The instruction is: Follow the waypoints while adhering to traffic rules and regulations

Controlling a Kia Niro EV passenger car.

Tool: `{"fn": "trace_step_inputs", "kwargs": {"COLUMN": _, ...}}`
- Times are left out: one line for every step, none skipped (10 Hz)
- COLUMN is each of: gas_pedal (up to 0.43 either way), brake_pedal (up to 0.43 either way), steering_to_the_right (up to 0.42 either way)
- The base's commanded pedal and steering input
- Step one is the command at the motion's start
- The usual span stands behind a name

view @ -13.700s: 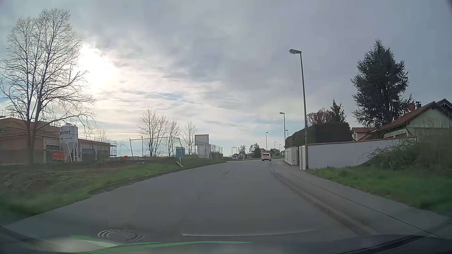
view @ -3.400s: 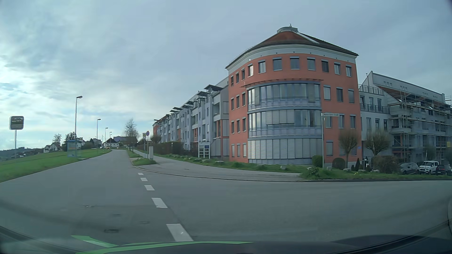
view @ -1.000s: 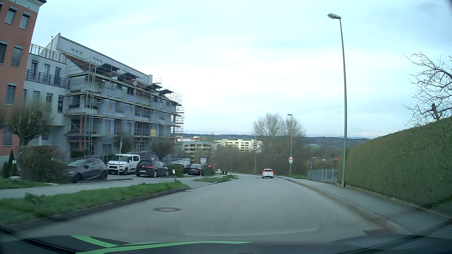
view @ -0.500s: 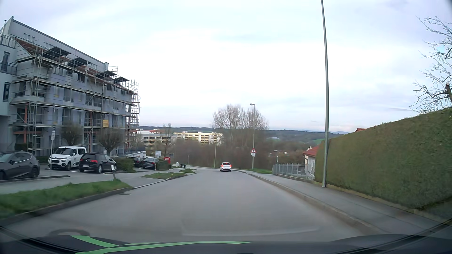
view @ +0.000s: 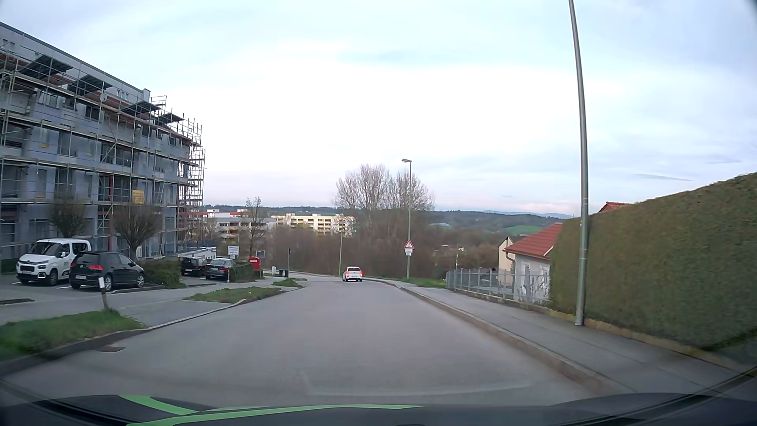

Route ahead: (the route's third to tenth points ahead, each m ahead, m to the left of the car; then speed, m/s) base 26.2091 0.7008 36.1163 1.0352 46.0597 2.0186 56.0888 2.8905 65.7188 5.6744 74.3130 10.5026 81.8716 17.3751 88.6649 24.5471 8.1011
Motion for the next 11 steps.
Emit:
{"fn": "trace_step_inputs", "kwargs": {"gas_pedal": 0.228, "brake_pedal": 0.0, "steering_to_the_right": 0.003}}
{"fn": "trace_step_inputs", "kwargs": {"gas_pedal": 0.228, "brake_pedal": 0.0, "steering_to_the_right": 0.001}}
{"fn": "trace_step_inputs", "kwargs": {"gas_pedal": 0.228, "brake_pedal": 0.0, "steering_to_the_right": 0.001}}
{"fn": "trace_step_inputs", "kwargs": {"gas_pedal": 0.209, "brake_pedal": 0.0, "steering_to_the_right": -0.005}}
{"fn": "trace_step_inputs", "kwargs": {"gas_pedal": 0.209, "brake_pedal": 0.0, "steering_to_the_right": -0.008}}
{"fn": "trace_step_inputs", "kwargs": {"gas_pedal": 0.197, "brake_pedal": 0.0, "steering_to_the_right": -0.008}}
{"fn": "trace_step_inputs", "kwargs": {"gas_pedal": 0.197, "brake_pedal": 0.0, "steering_to_the_right": -0.008}}
{"fn": "trace_step_inputs", "kwargs": {"gas_pedal": 0.197, "brake_pedal": 0.0, "steering_to_the_right": -0.008}}
{"fn": "trace_step_inputs", "kwargs": {"gas_pedal": 0.189, "brake_pedal": 0.0, "steering_to_the_right": -0.008}}
{"fn": "trace_step_inputs", "kwargs": {"gas_pedal": 0.157, "brake_pedal": 0.0, "steering_to_the_right": -0.008}}
{"fn": "trace_step_inputs", "kwargs": {"gas_pedal": 0.098, "brake_pedal": 0.0, "steering_to_the_right": -0.008}}
